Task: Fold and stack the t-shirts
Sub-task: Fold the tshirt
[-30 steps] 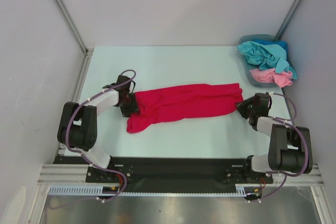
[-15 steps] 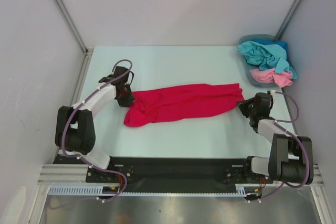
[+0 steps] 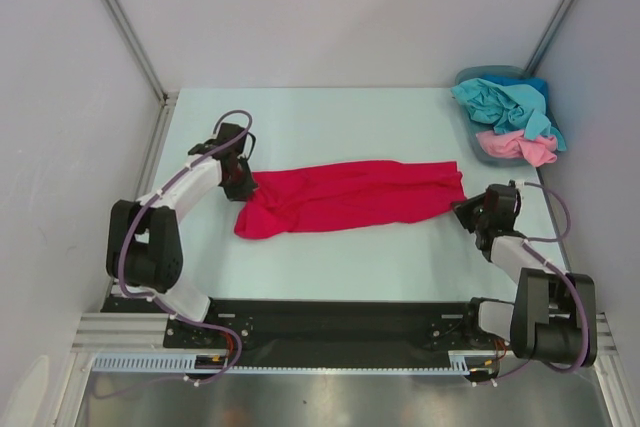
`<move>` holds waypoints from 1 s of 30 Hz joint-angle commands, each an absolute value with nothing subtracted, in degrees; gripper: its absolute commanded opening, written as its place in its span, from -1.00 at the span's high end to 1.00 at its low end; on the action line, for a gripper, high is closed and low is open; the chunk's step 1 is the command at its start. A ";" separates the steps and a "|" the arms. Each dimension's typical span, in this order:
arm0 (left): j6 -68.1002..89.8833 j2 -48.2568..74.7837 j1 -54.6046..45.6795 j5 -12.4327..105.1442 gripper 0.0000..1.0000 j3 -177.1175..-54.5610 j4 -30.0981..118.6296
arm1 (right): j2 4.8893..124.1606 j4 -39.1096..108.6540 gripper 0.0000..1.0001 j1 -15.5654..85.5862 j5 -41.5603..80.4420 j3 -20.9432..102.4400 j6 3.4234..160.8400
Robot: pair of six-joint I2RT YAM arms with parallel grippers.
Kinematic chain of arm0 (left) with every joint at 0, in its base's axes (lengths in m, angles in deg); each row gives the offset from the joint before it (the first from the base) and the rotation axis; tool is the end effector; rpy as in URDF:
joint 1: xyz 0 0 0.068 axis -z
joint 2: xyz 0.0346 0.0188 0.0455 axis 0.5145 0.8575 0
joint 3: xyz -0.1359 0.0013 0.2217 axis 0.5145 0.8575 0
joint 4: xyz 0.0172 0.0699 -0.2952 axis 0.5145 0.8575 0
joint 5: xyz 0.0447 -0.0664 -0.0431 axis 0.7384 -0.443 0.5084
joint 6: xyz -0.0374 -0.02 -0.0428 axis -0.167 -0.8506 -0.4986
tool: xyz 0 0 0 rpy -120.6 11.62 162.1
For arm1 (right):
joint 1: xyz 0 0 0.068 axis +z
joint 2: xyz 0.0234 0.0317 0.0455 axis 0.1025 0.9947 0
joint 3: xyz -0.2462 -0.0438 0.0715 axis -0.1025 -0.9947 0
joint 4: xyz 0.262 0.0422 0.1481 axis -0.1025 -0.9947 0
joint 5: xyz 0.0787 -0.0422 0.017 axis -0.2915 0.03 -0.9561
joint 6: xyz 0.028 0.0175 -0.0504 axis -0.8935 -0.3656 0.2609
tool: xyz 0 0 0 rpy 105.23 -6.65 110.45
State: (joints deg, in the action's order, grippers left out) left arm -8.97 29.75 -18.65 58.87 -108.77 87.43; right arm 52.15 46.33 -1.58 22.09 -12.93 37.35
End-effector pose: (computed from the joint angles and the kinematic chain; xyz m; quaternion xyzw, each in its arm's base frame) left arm 0.3511 -0.0733 0.1774 -0.1700 0.9659 -0.0377 0.1917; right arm 0.2655 -0.0308 0.1079 0.4211 0.7836 0.2069 0.4073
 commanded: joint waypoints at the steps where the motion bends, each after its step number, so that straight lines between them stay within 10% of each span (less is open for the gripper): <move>1: -8.38 31.54 -18.66 60.50 1.00 -111.34 87.59 | 49.02 45.83 1.00 -0.27 21.81 -14.32 37.97; 21: -6.80 67.75 -15.76 59.55 0.99 -169.41 104.29 | 14.74 12.70 1.00 30.91 35.50 -18.01 29.99; 30: -7.76 74.26 -12.51 55.06 0.99 -175.33 100.35 | 27.02 17.52 1.00 63.75 51.75 -16.97 18.38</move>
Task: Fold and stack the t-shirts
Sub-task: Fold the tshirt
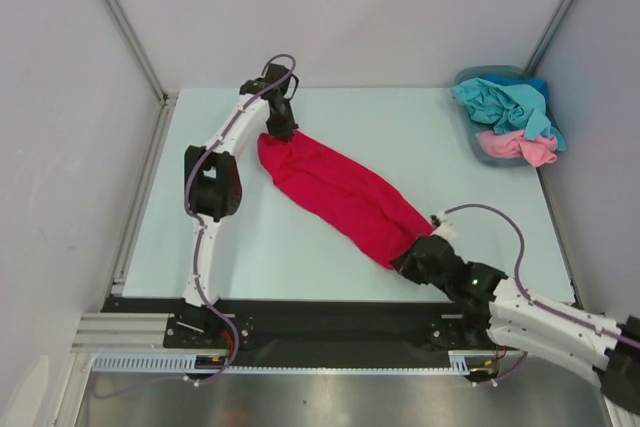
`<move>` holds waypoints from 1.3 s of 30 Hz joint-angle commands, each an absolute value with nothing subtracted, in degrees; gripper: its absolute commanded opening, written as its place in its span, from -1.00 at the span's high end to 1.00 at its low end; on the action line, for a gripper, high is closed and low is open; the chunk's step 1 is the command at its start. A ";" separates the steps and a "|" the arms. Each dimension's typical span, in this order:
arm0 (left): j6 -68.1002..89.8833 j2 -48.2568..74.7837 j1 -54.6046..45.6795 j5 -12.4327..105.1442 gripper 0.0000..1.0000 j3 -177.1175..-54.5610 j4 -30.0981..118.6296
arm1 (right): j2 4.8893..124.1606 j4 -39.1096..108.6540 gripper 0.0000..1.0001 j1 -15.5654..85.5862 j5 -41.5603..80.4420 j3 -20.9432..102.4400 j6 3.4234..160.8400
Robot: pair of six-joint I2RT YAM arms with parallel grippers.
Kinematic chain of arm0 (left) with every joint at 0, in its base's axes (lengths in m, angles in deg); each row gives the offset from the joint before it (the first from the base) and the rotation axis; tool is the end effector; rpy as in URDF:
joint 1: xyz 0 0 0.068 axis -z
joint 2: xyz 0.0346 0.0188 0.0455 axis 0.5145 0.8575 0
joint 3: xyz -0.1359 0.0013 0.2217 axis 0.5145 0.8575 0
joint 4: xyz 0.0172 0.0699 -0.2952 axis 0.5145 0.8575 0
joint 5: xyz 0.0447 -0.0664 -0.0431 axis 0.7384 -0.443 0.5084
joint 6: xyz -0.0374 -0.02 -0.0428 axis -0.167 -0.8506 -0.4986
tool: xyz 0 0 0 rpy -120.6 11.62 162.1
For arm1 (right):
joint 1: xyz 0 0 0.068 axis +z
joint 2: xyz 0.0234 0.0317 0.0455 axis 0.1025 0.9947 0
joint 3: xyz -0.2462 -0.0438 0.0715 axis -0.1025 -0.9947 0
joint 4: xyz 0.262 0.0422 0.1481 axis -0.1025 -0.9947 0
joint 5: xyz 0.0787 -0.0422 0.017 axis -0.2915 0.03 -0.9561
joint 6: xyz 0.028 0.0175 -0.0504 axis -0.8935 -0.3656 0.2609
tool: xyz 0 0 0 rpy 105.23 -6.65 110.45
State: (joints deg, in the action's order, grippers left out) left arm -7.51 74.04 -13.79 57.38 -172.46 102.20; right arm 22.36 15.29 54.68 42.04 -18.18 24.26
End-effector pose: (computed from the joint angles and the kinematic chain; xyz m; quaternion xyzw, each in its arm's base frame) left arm 0.5256 -0.1603 0.2036 -0.1141 0.9658 -0.0711 0.2216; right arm 0.1420 0.1448 0.1382 0.1775 0.8908 0.2700 0.3195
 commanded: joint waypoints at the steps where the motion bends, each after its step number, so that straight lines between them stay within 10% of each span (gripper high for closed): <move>1: -7.68 74.26 -12.33 53.23 0.99 -175.33 99.81 | 29.56 18.13 1.00 66.33 52.82 -16.43 16.98; 29: 1.29 75.32 -4.60 54.44 0.98 -177.00 96.55 | 71.68 45.65 1.00 83.05 42.21 3.61 32.51; 39: 2.96 68.82 -4.33 65.07 -0.07 -170.85 95.59 | 73.80 45.74 0.93 83.14 41.41 5.98 34.36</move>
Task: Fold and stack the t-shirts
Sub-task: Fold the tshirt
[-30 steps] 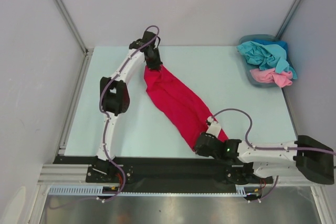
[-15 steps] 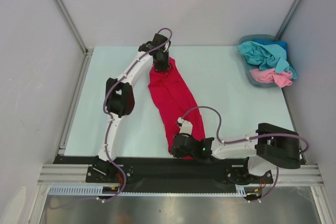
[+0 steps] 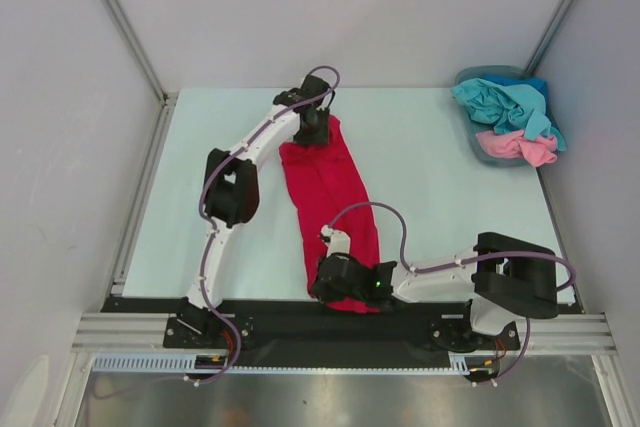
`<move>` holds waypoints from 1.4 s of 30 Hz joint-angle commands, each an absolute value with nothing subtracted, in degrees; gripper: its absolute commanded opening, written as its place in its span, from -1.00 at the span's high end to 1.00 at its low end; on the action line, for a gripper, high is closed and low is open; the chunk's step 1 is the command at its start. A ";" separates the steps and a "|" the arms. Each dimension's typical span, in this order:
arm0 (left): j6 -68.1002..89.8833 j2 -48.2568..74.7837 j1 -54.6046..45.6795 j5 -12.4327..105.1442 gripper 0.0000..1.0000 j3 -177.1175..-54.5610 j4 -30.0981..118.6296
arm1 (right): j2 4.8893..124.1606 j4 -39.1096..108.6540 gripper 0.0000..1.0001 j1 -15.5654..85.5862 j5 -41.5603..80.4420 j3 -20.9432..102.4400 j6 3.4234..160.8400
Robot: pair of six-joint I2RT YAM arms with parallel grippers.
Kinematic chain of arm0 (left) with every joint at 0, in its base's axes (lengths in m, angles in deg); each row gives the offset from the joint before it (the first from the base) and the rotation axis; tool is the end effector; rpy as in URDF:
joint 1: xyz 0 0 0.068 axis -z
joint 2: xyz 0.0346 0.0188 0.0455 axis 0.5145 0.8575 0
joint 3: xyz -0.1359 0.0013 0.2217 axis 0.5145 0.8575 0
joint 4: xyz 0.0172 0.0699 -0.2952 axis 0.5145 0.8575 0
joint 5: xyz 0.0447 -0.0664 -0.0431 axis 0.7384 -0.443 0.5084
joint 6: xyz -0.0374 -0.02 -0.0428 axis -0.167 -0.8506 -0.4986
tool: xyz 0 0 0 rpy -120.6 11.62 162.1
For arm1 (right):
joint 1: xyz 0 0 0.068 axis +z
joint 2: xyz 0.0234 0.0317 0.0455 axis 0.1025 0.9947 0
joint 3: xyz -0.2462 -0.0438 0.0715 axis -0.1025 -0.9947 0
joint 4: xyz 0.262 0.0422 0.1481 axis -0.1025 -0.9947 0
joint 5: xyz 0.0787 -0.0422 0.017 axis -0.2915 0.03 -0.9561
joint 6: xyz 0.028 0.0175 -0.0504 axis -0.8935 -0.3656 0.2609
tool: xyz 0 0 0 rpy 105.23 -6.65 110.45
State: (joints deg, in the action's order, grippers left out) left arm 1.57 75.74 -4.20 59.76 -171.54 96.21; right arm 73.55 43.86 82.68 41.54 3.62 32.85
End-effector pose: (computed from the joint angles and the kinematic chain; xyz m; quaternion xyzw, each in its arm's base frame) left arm 0.5029 -0.2493 0.1880 0.0376 0.9640 -0.0654 0.2552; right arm 0.0869 0.3217 0.0943 -0.1143 0.9043 0.3157 0.2636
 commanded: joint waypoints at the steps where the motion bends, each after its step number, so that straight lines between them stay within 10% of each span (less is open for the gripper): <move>1: 3.05 68.38 -4.42 65.68 -0.10 -170.59 95.50 | 73.80 45.74 0.83 83.23 41.50 5.98 34.54; 15: 4.45 57.48 -4.51 70.17 -0.15 -165.49 92.95 | 71.08 44.24 -0.08 83.14 44.22 6.95 37.00; 34: -2.75 35.60 -4.59 66.92 -0.14 -127.44 79.69 | 63.96 36.87 -0.33 74.45 39.82 15.39 43.06; 42: -10.91 32.26 -4.95 74.64 -0.10 -118.04 76.61 | 63.94 34.92 -0.33 49.86 31.75 18.54 49.39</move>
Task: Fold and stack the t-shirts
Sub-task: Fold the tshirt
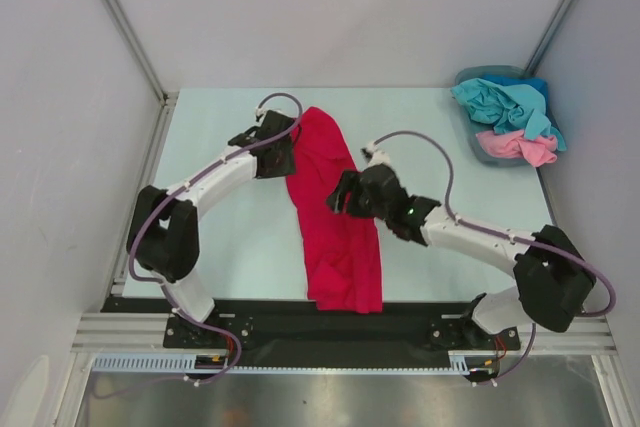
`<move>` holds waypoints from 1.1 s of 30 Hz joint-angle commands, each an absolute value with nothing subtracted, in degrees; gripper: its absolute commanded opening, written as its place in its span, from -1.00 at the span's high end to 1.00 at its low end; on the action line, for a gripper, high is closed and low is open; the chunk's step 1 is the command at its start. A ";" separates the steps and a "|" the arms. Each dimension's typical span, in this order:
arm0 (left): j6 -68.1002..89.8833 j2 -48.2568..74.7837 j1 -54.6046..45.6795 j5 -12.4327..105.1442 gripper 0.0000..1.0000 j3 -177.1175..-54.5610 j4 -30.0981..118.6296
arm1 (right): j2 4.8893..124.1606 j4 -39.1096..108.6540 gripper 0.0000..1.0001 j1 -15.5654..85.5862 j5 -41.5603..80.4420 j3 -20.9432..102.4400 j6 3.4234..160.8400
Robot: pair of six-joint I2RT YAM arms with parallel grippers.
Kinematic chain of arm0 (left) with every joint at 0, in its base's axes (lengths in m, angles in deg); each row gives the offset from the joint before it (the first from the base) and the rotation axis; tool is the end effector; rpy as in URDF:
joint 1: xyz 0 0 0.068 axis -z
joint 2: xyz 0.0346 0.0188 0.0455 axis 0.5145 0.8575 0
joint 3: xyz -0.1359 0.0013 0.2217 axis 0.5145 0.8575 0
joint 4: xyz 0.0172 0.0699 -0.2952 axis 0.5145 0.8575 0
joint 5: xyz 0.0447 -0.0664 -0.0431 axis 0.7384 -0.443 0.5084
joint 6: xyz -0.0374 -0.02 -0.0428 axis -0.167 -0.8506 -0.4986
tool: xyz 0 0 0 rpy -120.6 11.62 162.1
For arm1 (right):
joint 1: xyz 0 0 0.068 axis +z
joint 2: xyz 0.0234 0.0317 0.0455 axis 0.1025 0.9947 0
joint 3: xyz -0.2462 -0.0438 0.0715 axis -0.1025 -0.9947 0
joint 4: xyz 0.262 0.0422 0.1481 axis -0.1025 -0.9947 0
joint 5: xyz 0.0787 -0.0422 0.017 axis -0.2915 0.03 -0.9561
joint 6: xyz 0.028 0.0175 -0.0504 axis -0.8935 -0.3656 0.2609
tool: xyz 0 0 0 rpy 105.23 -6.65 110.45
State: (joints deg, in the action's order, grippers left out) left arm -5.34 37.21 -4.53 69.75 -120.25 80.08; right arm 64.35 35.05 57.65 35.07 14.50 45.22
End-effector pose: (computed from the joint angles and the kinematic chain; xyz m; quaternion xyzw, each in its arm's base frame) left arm 0.3775 -0.1747 0.2065 -0.0494 0.9487 -0.0181 0.3119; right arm 0.2271 0.2783 0.1984 -0.0273 0.8721 0.3179 0.3711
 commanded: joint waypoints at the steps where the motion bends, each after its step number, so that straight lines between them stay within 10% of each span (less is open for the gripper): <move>1: -11.54 31.12 -5.03 76.05 -0.11 -117.07 75.21 | 65.17 35.89 -0.33 44.43 28.52 20.12 49.83; 12: -17.69 30.84 -21.63 43.65 -0.11 -102.56 48.31 | 90.74 53.73 -0.31 22.68 5.47 34.89 51.94; 33: -16.73 55.54 -24.63 42.13 -0.08 -120.66 47.95 | 122.82 54.79 -0.32 18.36 -10.26 64.68 47.21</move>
State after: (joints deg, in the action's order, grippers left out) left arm -16.12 54.45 -24.15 42.41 -118.08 49.88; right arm 119.23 53.10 18.09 -5.39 59.94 49.53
